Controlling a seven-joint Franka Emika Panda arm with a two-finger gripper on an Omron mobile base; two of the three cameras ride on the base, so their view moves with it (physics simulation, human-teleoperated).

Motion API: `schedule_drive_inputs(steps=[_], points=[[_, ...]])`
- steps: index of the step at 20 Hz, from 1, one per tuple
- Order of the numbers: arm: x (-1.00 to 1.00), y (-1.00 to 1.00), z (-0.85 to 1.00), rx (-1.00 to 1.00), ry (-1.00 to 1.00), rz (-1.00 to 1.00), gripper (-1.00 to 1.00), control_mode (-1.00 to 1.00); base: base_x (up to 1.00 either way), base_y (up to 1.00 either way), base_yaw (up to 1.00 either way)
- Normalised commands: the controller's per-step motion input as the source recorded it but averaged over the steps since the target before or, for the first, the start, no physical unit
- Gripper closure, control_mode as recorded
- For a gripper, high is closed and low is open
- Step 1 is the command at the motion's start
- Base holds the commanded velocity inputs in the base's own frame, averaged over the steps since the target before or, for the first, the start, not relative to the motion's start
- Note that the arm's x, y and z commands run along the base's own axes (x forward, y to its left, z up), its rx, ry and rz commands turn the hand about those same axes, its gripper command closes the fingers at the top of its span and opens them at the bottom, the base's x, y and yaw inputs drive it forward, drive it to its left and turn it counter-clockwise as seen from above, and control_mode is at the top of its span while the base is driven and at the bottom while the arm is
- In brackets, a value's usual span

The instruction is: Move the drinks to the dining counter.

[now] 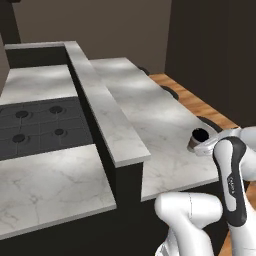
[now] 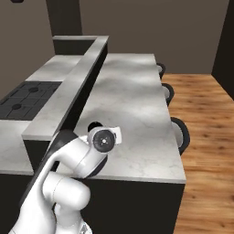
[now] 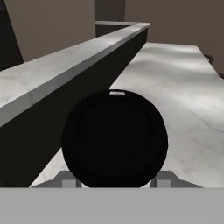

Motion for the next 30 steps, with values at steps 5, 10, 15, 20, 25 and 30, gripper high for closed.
schedule_drive_inputs(steps=[5, 10, 15, 20, 25, 30], points=[[0.33, -0.03, -0.17, -0.06, 0.06, 0.00, 1.00, -1.00, 0.00, 0.00, 0.00], [0.35, -0.22, -0.28, -0.11, 0.06, 0.00, 1.00, -1.00, 0.00, 0.00, 0.00], [0.36, -0.05, -0.27, -0.05, 0.00, 0.00, 1.00, -1.00, 0.00, 0.00, 0.00], [0.35, 0.00, -0.27, -0.01, 0.00, 0.00, 1.00, -1.00, 0.00, 0.00, 0.00], [0.28, 0.00, -0.28, 0.00, 0.00, 0.00, 1.00, -1.00, 0.00, 0.00, 0.00], [0.23, 0.00, -0.23, 0.00, 0.01, 0.00, 1.00, -1.00, 0.00, 0.00, 0.00]])
